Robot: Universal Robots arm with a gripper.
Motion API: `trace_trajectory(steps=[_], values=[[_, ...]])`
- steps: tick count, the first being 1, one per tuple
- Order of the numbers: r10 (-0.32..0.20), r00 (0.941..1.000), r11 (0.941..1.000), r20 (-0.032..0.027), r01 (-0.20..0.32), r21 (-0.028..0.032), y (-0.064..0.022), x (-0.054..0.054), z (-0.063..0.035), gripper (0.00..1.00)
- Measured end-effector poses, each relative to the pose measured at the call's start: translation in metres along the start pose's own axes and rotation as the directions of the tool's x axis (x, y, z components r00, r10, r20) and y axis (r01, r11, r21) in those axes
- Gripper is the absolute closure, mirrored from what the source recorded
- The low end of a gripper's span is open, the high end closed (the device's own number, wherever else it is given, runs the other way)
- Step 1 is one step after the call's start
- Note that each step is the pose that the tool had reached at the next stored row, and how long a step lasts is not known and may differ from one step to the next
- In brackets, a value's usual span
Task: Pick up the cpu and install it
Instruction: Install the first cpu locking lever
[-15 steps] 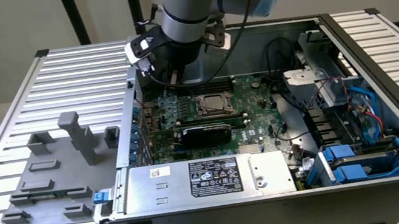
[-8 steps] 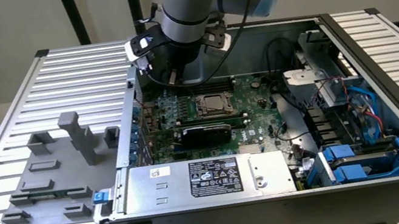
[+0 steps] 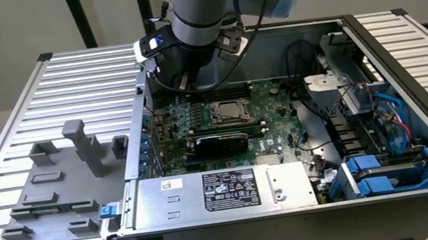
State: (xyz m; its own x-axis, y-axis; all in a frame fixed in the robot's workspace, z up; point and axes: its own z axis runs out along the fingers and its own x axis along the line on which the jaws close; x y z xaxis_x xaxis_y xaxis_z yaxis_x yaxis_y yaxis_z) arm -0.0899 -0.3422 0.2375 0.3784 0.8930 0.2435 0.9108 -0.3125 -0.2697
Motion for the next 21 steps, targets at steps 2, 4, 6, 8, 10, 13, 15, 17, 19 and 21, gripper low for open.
trace_trajectory(steps=[2, 4, 6, 8, 10, 13, 15, 17, 19, 21], values=[[0.017, 0.9998, 0.9999, -0.0109, -0.017, -0.0022, -0.0001, 0.0, -0.0003, 0.89], [0.034, 0.9992, 0.9994, -0.0213, -0.034, -0.0049, -0.0002, 0.0, -0.0004, 0.89], [0.051, 0.9982, 0.9987, -0.0304, -0.051, -0.0084, -0.0002, 0.0, -0.0005, 0.89], [0.067, 0.997, 0.9976, -0.0398, -0.067, -0.0132, -0.0002, 0.0, -0.0005, 0.89], [0.081, 0.9954, 0.9965, -0.0501, -0.082, -0.0176, -0.0002, 0.0, -0.0004, 0.89], [0.1, 0.9928, 0.9946, -0.0664, -0.102, -0.0225, -0.0001, 0.0, -0.0005, 0.89], [0.109, 0.991, 0.9936, -0.0777, -0.111, -0.023, -0.0001, 0.0, -0.0005, 0.89], [0.112, 0.9895, 0.9933, -0.0909, -0.114, -0.0188, 0.0017, 0.001, -0.0008, 0.89], [0.112, 0.9888, 0.9933, -0.0976, -0.115, -0.0153, 0.0072, 0.003, -0.0016, 0.89], [0.113, 0.9886, 0.9933, -0.1002, -0.115, -0.0141, 0.0149, 0.006, -0.002, 0.89]])
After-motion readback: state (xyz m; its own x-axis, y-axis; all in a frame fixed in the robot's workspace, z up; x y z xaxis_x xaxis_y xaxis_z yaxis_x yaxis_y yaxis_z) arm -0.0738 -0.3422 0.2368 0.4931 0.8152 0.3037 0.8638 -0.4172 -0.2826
